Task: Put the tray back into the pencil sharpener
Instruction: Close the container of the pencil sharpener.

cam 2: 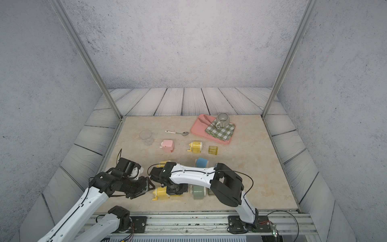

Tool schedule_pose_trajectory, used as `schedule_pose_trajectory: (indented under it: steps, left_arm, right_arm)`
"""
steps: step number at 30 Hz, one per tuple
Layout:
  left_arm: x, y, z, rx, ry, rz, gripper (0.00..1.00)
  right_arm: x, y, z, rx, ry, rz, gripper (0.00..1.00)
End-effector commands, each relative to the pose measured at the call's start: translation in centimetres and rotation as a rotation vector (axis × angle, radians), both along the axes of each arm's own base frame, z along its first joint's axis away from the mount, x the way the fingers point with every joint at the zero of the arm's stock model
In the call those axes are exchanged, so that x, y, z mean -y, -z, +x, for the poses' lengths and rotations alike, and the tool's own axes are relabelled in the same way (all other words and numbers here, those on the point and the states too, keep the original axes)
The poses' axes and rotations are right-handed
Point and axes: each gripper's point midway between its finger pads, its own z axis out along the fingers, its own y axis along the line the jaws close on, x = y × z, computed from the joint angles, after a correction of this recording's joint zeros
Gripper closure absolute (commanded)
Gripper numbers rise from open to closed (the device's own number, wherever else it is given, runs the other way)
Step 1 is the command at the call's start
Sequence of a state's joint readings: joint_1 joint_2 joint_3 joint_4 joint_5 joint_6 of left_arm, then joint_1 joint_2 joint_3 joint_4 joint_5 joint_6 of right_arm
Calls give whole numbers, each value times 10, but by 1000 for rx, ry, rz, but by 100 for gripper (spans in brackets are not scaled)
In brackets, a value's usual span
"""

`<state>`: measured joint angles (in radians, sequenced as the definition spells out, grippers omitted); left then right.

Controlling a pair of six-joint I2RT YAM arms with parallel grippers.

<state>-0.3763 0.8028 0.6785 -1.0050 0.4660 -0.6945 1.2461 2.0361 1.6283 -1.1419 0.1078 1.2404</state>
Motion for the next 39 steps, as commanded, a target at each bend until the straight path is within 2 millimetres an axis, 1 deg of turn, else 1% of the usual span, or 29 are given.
schedule_pose_trajectory:
  steps: [1, 6, 13, 23, 31, 39]
  left_arm:
    - [12, 1, 1, -17, 8, -67, 32]
    - [19, 11, 1, -56, -16, -108, 32]
    - [19, 17, 1, -82, -35, -108, 33]
    - [17, 25, 0, -104, -60, -98, 37]
    - [16, 33, 1, -133, -75, -75, 38]
    - [17, 36, 3, -140, -77, -80, 40]
  right_arm:
    - [9, -2, 3, 9, -14, -41, 95]
    - [10, 0, 4, -1, -14, -37, 95]
    - [6, 10, 0, -33, -21, -22, 95]
    - [4, 15, -1, -46, -23, -11, 95]
    - [2, 18, -3, -60, -28, -7, 95]
    - [9, 22, -3, -68, -20, -28, 95]
